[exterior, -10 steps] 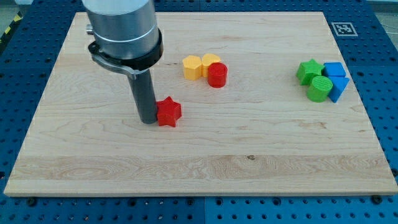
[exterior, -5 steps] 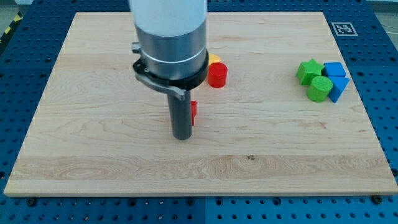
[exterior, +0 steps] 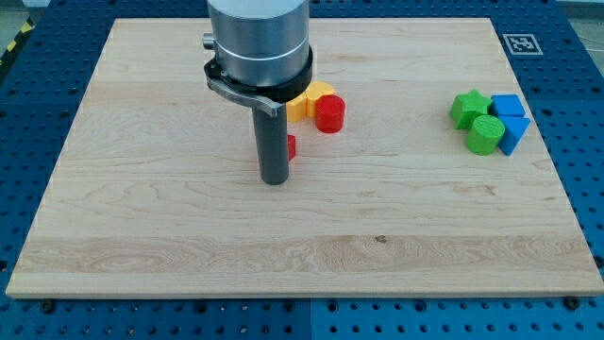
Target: Push the red star into the red circle
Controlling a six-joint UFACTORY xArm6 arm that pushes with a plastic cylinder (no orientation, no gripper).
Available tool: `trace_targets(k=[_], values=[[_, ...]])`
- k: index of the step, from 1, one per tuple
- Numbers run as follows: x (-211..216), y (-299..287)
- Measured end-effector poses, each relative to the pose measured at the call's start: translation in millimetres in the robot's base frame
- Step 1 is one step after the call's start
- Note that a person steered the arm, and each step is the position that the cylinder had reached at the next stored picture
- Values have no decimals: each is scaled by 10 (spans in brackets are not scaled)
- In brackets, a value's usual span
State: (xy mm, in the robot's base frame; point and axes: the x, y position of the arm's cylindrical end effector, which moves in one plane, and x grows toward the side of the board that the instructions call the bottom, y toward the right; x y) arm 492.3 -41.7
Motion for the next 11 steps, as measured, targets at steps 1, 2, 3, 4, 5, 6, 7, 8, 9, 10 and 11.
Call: trace_targets(k=[1, 2, 3, 4, 5, 6, 7, 8, 9, 10, 11], values=[[0, -205], [-60, -366], [-111, -286], [-111, -188], [-119, -73], [-163, 32], [-296, 101], [-364, 122], [-457, 152], [-501, 187], [-277, 187]])
